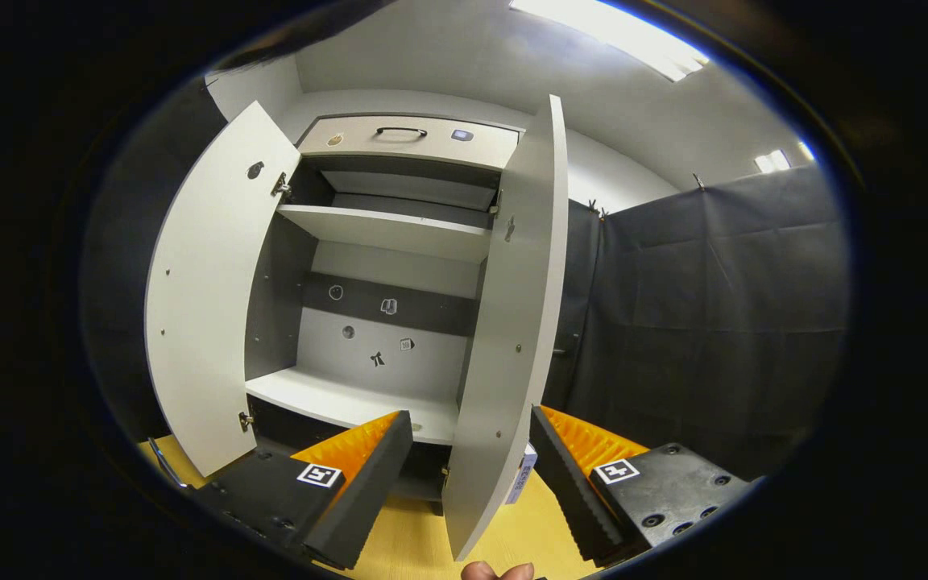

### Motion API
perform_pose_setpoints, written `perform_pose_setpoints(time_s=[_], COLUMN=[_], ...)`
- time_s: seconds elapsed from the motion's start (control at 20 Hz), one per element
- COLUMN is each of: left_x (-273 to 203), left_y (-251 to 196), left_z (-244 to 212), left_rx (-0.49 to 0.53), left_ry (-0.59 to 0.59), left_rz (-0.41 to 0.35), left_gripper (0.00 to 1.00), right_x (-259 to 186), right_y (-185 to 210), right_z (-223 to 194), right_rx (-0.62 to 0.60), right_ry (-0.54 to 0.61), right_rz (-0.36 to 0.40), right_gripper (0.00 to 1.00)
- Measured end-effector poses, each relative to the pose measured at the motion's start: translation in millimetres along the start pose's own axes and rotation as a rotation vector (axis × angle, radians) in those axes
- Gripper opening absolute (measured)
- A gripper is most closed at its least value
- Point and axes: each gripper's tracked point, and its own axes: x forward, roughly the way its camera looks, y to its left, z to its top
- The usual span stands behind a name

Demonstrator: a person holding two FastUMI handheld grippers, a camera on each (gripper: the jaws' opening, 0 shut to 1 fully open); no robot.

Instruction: Grasp the bottle in the cabinet with the left hand and place it on the coaster, then close the right door with the right hand and the left door with the left hand.

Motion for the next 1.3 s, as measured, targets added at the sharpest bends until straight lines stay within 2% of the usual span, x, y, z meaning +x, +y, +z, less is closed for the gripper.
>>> perform_pose_setpoints(time_s=[0.35,0.75,0.95,1.0,1.05,1.3], left_x=[12.9,5.1,2.1,0.8,-0.6,-16.8], left_y=[-3.1,0.8,3.0,3.6,3.9,0.5], left_z=[-33.4,-62.9,-72.5,-72.1,-71.3,-77.6], left_rx=[0.039,0.047,0.029,0.024,0.022,0.037], left_ry=[0.029,0.076,0.115,0.118,0.118,0.151], left_rz=[-0.044,-0.033,-0.026,-0.023,-0.022,-0.05], left_gripper=[0.78,0.79,0.84,0.9,0.92,0.93], right_x=[-1.9,-12.1,-17.8,-19.7,-21.3,-30.2], right_y=[-19.7,-23.7,-19.6,-18.7,-18.6,-16.8], right_z=[-4.2,-6.0,-6.0,-5.3,-4.9,-6.7], right_rx=[-0.017,-0.042,-0.044,-0.044,-0.043,-0.016], right_ry=[0.031,0.049,0.053,0.052,0.051,0.06], right_rz=[-0.055,-0.081,-0.078,-0.08,-0.081,-0.084], right_gripper=[0.98,0.98,0.97,0.97,0.97,0.97])
